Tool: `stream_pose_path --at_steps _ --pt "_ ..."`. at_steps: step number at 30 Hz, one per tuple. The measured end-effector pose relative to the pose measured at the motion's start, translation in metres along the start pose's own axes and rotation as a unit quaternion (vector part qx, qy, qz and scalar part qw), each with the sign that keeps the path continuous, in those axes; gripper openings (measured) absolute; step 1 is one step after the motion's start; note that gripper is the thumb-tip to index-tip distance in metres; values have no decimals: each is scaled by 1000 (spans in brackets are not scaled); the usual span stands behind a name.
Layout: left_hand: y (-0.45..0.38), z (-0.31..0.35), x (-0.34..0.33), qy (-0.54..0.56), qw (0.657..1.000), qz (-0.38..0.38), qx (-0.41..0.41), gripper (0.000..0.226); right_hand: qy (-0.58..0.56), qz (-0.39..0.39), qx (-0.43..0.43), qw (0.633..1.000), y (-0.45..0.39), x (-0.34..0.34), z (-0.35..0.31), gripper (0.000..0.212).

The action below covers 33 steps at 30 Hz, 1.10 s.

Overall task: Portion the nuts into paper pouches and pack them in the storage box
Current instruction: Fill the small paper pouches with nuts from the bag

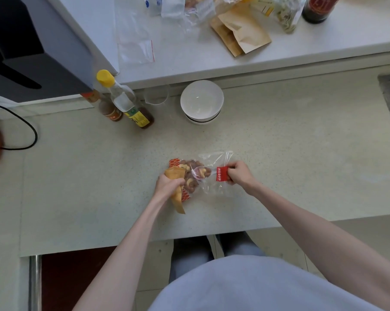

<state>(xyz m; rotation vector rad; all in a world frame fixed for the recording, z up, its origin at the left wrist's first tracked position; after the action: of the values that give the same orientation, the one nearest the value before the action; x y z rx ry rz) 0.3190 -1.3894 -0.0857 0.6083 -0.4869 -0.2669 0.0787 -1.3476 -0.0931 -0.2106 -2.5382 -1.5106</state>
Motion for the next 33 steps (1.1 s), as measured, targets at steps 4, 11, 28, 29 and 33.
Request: stream_pose_path --at_steps 4,11,28,29,33 --pt "1 0 -1 -7 1000 4 15 21 -36 -13 13 999 0 11 4 45" --pt "2 3 -2 -10 999 29 32 17 -64 12 -6 998 -4 41 20 24" --pt "32 50 0 -111 978 121 -131 49 -94 112 11 989 41 145 15 19" --pt "35 60 -2 -112 974 118 -160 44 -90 110 26 989 49 147 3 18" --pt "54 116 -15 -143 939 125 -286 39 -74 79 99 989 92 151 -54 18"
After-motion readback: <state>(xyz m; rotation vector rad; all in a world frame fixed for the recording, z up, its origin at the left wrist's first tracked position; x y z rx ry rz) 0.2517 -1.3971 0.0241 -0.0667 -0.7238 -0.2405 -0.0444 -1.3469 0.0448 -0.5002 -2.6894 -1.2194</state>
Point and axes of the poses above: each hand's wrist, its own y-axis away from the middle knuckle, its own x-axis out of the back of the hand, z = x × y, the point moved 5 cm from there along -y, towards the middle knuckle, and after that the axes turned 13 degrees about -x, right-handed, at the moved point
